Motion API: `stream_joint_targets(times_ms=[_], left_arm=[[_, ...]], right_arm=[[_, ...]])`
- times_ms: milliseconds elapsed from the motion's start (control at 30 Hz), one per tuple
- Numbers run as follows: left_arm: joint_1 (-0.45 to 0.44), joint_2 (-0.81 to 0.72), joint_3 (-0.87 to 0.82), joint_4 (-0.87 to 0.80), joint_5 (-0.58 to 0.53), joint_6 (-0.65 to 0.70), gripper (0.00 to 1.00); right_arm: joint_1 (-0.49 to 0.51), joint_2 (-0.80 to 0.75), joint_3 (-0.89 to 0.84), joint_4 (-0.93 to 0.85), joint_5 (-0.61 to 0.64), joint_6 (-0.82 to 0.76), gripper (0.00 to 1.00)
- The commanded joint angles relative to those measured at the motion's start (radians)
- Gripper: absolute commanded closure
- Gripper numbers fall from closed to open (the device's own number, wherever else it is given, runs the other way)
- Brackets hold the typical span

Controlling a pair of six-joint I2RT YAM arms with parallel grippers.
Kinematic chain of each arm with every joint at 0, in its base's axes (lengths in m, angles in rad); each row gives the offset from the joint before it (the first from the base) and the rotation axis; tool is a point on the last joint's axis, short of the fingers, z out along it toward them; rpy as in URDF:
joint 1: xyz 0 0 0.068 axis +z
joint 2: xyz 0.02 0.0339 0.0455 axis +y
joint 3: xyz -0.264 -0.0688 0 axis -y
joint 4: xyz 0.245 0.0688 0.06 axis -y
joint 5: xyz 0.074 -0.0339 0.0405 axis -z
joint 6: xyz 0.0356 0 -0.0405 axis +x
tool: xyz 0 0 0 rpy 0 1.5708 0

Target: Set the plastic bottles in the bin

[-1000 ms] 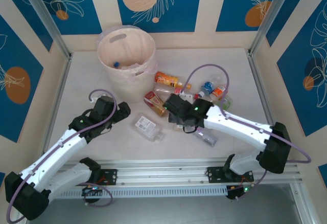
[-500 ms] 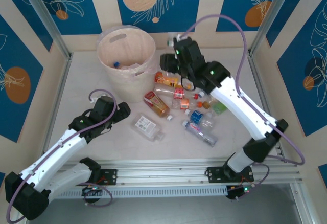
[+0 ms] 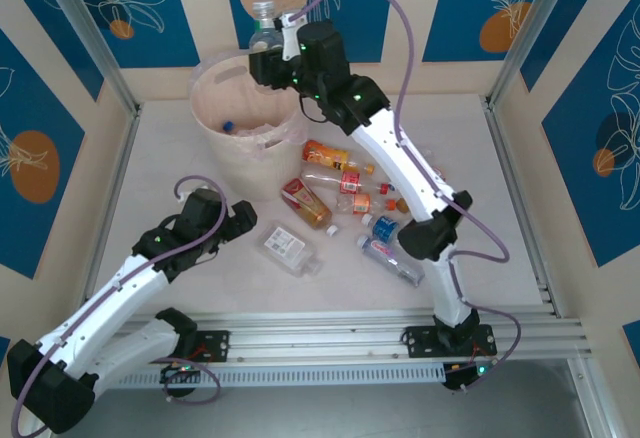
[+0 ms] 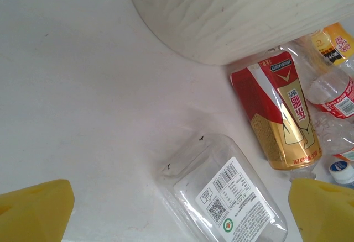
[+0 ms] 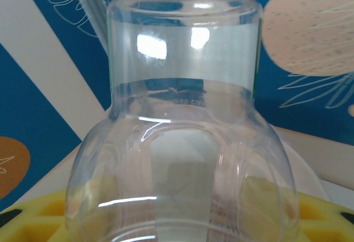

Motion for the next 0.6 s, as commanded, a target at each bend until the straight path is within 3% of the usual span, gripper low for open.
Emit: stream_joint_targets(times_ms=[0,567], left_arm=[[-0.008,-0.008,-0.014,0.011,0.017,-0.007,0.0],[-0.008,-0.008,-0.031,0.01,0.002,-0.004,0.01]], right_arm=[[0.001,0.069,0.067,0.049,-0.083,-0.053,0.44],[-0.027,0.233,0.045,0.064,-0.123,-0.116,0.44]])
